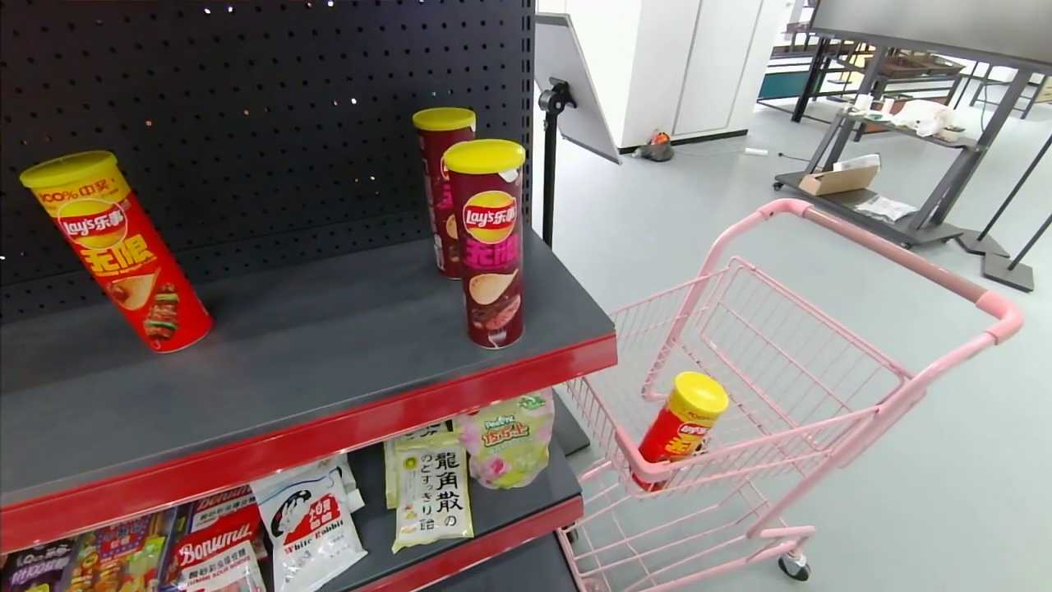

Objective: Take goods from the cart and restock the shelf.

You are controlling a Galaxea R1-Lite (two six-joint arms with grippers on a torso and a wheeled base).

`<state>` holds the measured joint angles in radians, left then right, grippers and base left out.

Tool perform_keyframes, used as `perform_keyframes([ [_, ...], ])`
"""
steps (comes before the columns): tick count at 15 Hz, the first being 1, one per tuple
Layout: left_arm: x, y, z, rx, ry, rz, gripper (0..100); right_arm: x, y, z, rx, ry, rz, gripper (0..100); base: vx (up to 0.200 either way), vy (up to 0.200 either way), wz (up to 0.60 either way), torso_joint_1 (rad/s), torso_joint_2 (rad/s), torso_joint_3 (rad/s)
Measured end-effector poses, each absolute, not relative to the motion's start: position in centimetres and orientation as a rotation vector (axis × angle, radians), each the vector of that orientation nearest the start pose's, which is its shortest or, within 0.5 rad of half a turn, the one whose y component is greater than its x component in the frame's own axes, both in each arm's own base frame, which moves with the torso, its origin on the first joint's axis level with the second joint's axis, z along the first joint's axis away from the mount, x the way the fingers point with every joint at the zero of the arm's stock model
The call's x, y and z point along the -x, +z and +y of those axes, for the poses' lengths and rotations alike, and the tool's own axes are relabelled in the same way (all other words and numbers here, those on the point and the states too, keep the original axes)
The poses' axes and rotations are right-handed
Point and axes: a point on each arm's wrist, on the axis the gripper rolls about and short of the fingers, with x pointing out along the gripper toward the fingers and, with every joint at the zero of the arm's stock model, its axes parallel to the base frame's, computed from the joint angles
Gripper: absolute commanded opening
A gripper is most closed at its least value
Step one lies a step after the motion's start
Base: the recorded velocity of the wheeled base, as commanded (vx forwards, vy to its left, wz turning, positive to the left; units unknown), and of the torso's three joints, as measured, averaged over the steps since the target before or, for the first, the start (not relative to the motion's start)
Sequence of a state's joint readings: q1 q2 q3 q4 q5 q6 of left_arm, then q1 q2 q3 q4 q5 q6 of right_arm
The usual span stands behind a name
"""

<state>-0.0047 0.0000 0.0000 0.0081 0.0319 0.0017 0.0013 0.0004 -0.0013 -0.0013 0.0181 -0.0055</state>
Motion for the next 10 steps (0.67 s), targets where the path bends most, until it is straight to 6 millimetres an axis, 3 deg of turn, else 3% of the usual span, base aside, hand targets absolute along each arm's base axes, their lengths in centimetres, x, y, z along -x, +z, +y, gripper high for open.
perform_keyframes([
  [6,2.28,7.47,0.08,-0.002,0.027,0.008,100,2.29,7.59,0.04,0.006,0.019,-0.002,100,0.000,0.000,0.00,-0.181,0.52,0.328],
  [10,2.28,7.47,0.08,-0.002,0.027,0.008,100,2.24,7.60,0.04,0.011,0.023,0.006,100,0.000,0.000,0.00,-0.062,0.18,0.128],
])
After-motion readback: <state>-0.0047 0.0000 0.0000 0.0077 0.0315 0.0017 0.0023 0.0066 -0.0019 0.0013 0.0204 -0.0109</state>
